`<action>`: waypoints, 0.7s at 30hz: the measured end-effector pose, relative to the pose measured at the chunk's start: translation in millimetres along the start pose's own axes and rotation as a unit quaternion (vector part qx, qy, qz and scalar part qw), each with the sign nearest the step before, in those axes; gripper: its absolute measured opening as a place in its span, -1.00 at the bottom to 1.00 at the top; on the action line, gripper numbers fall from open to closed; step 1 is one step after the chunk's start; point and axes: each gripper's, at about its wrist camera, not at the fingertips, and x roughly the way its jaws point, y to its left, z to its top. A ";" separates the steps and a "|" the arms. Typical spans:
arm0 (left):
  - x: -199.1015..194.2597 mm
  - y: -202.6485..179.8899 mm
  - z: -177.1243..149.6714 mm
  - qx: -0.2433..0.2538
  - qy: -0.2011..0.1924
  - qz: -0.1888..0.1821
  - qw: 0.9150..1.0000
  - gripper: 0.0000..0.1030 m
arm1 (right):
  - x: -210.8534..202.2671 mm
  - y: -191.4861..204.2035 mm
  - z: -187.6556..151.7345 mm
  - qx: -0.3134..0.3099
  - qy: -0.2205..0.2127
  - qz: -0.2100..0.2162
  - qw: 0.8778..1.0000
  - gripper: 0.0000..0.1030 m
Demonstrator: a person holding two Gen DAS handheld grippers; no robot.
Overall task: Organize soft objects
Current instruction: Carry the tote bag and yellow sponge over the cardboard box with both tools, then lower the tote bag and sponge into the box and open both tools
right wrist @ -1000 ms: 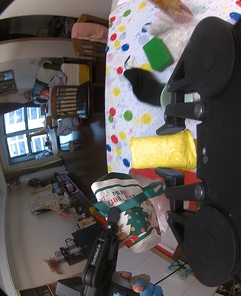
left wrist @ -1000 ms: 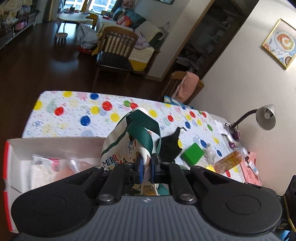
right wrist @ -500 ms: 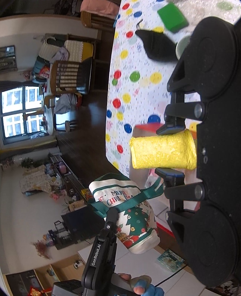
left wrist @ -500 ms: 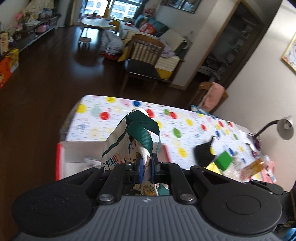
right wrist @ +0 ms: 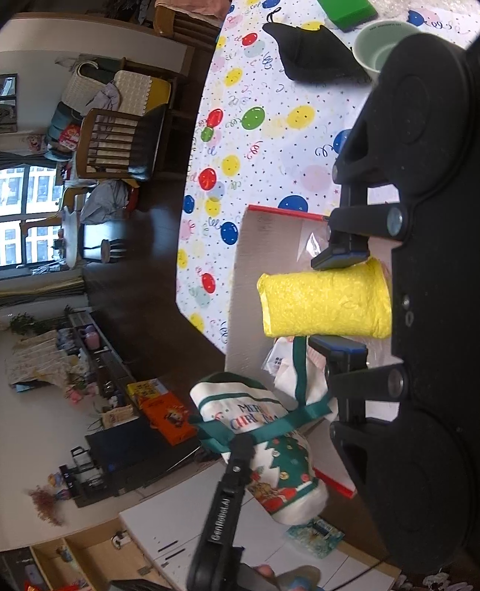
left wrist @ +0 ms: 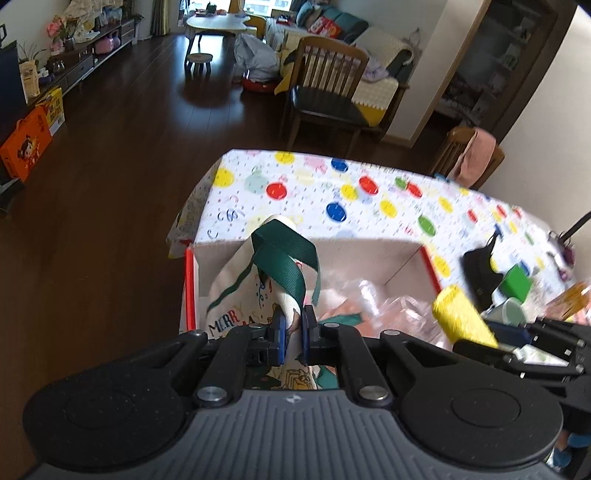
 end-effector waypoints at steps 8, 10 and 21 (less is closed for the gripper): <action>34.1 -9.9 -15.3 0.026 0.022 0.009 0.999 -0.84 | 28.3 6.3 -3.6 0.004 0.020 -0.024 0.999 -0.28; 41.2 -12.5 -19.2 0.029 0.030 0.007 0.999 -0.84 | 32.9 7.0 -7.1 0.006 0.026 -0.028 0.999 -0.28; 69.5 -19.7 -39.3 0.036 0.063 0.001 0.997 -0.84 | 49.2 13.9 -20.6 0.005 0.050 -0.034 0.998 -0.28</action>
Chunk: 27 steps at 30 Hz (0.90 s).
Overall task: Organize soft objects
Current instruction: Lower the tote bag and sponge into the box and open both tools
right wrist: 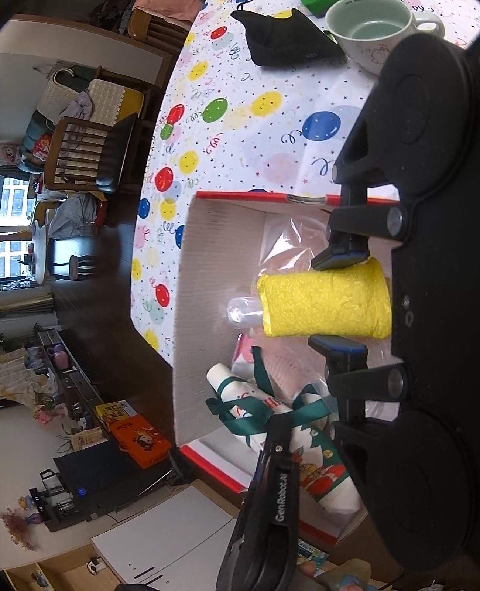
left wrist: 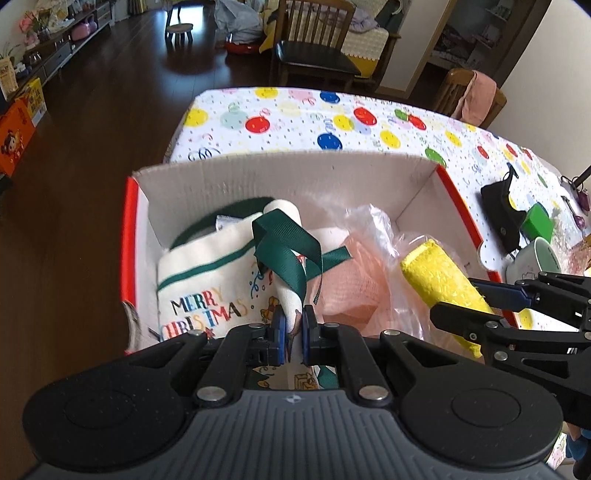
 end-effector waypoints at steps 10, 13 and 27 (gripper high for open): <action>9.9 -0.9 -13.1 -0.001 0.011 -0.009 1.000 -0.84 | 3.8 2.5 -8.4 -0.001 -0.001 0.002 1.000 -0.27; 11.3 -1.3 -15.8 0.000 0.012 -0.009 1.000 -0.84 | 5.7 1.6 -10.1 0.002 0.001 0.007 1.000 -0.27; 9.8 -7.2 -26.8 0.009 0.004 0.003 1.000 -0.72 | -0.2 2.0 -21.8 -0.005 -0.007 0.022 1.000 -0.08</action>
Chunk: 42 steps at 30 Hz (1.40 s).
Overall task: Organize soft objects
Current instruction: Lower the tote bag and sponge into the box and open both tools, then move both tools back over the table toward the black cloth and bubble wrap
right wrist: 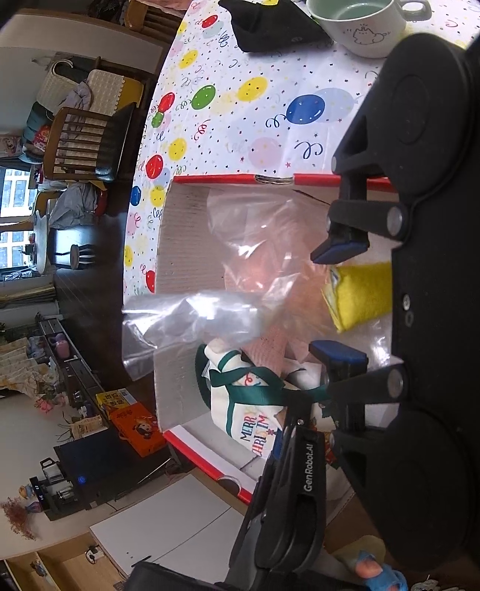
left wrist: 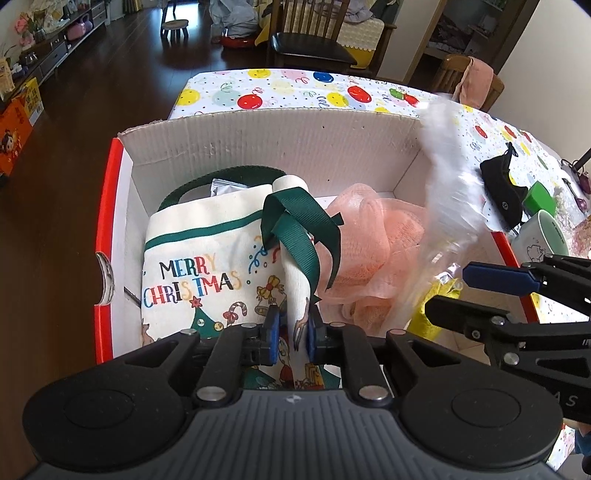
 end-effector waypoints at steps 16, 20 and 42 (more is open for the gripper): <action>-51.2 -16.9 -12.1 0.007 -0.074 0.013 0.997 0.40 | -47.0 -8.4 -6.6 0.003 -0.046 0.028 0.999 0.24; -73.2 -31.1 -12.0 0.015 -0.100 0.007 0.995 0.41 | -70.0 -14.5 -8.1 0.006 -0.068 0.037 0.997 0.36; -97.9 -186.7 11.7 0.099 -0.129 -0.094 0.982 0.60 | -188.9 -131.9 -45.5 0.068 -0.154 -0.012 0.986 0.95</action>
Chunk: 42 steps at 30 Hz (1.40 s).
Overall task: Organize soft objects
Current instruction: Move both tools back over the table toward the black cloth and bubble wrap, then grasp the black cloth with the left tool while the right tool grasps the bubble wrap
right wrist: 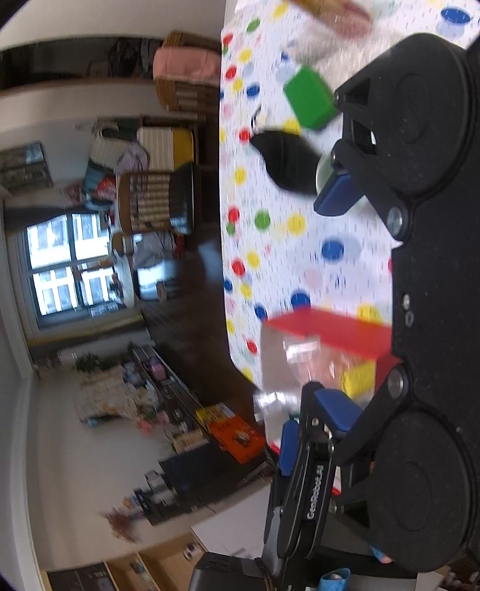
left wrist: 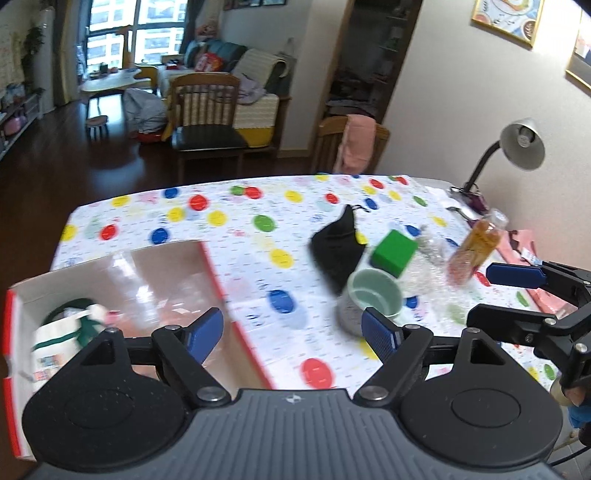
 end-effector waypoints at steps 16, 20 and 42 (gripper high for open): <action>98.1 -88.2 62.1 0.061 0.020 -0.051 0.997 0.67 | -22.2 -136.6 -24.3 0.065 -0.007 -0.113 0.991 0.99; 130.8 -97.6 77.1 0.066 0.035 -0.058 0.996 0.82 | -21.8 -165.9 -34.3 0.075 0.001 -0.132 0.988 0.99; 295.8 -96.5 115.1 0.106 0.124 -0.045 0.986 0.95 | 40.7 -267.3 -75.4 0.100 0.070 -0.167 0.978 0.99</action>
